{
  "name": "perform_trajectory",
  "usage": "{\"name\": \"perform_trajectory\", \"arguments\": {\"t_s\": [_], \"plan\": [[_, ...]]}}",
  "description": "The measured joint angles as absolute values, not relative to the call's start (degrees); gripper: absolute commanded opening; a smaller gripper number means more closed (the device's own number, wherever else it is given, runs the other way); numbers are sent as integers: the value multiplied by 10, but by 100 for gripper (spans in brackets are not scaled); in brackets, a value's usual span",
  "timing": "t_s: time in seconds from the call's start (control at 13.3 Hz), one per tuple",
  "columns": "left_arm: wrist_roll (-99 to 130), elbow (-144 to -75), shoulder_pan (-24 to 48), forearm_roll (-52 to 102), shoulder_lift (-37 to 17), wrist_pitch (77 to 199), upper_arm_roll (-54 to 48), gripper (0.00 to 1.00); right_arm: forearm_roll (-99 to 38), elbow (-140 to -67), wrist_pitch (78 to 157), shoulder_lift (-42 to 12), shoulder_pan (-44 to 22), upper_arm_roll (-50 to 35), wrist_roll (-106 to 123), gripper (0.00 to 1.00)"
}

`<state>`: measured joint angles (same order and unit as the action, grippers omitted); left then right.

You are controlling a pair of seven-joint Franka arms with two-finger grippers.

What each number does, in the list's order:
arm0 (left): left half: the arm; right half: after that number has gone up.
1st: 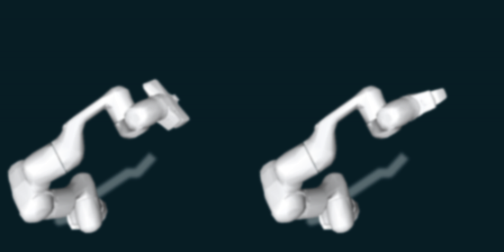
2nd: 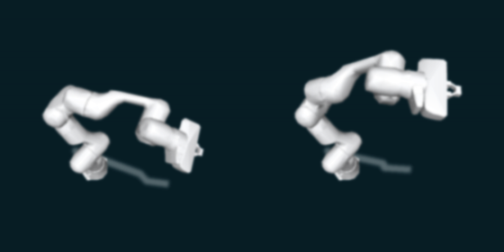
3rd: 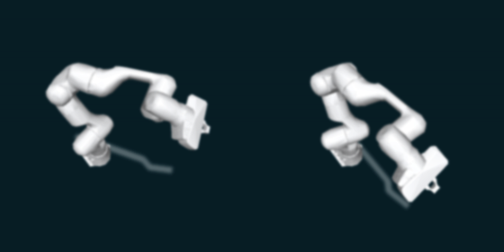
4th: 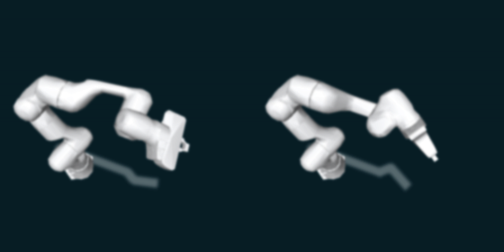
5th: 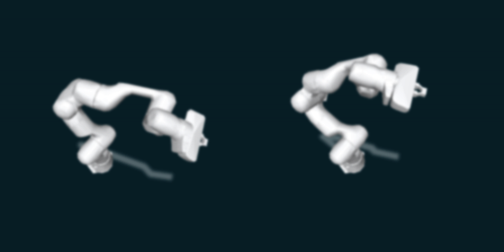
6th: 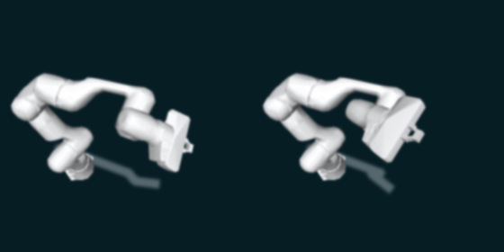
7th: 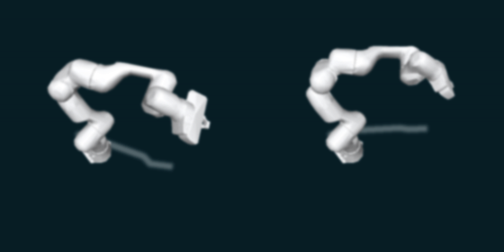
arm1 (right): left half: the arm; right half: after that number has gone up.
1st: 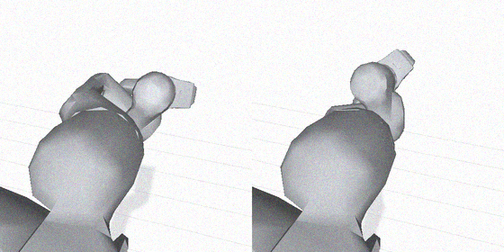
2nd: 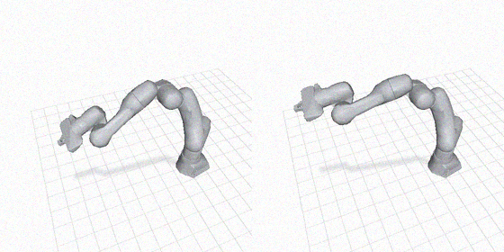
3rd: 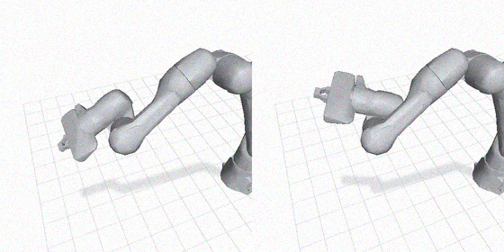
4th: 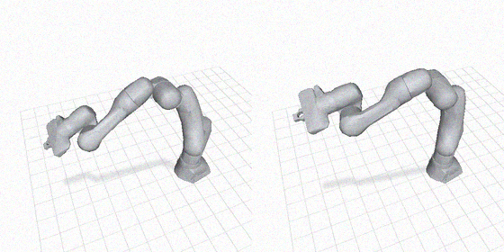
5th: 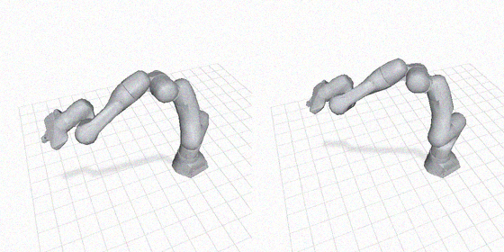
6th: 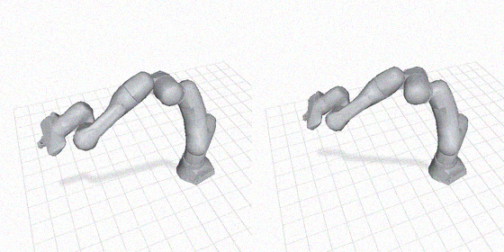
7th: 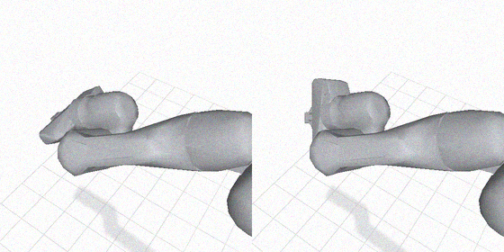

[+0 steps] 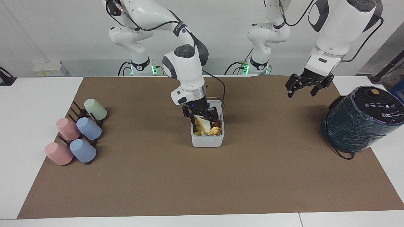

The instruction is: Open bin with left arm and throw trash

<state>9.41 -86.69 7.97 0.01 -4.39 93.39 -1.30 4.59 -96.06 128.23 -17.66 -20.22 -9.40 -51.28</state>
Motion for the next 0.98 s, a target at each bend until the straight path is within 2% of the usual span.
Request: {"name": "perform_trajectory", "arguments": {"t_s": [0.23, 0.6, 0.98], "plan": [[94, -876, 80, 0, -44, 950, -14, 100, 48, -969, 1240, -139, -155, -93, -422, 100], [94, -892, 79, 0, -44, 966, -13, 100, 48, -1052, 1212, -41, -72, -92, -306, 100], [89, -895, 78, 0, -46, 969, -12, 100, 47, -1050, 1158, -15, -11, -91, -240, 100]]}}
